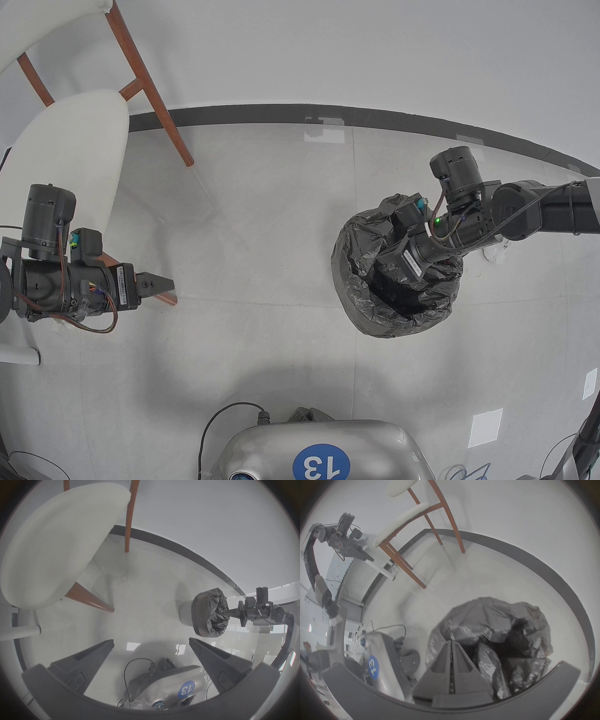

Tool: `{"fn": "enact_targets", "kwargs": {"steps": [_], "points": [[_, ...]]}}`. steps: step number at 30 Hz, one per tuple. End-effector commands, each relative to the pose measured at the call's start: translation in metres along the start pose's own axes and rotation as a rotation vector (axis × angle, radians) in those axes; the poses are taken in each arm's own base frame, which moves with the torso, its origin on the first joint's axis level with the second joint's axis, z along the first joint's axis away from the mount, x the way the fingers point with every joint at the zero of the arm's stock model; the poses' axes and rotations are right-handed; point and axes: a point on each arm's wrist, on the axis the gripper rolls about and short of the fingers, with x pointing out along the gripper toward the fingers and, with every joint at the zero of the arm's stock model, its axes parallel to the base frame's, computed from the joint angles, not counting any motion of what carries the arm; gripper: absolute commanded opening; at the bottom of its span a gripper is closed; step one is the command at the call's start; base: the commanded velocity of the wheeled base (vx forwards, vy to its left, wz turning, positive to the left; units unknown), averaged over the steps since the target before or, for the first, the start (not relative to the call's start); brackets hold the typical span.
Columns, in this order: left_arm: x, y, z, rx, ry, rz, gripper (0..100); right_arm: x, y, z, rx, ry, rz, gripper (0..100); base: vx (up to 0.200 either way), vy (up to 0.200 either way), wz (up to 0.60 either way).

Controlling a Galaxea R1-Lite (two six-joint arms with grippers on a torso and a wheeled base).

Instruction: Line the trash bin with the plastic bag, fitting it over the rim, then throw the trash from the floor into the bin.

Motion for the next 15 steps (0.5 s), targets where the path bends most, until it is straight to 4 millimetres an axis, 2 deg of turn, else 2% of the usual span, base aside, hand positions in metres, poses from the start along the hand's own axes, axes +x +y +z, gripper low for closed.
{"fn": "enact_targets", "kwargs": {"steps": [1,11,15], "points": [[0.0,0.0,0.001,0.002,-0.003,-0.002,100,-0.023,-0.017,-0.019,-0.011,0.056,-0.035,0,0.2,0.2,0.0],[0.0,-0.002,0.006,0.001,-0.048,-0.011,100,-0.02,-0.017,-0.05,0.021,0.143,-0.011,0,0.2,0.2,0.0],[0.002,-0.001,0.007,0.003,-0.072,-0.017,100,-0.014,-0.024,-0.058,0.037,0.162,-0.014,0,0.0,0.0,0.0]]}}
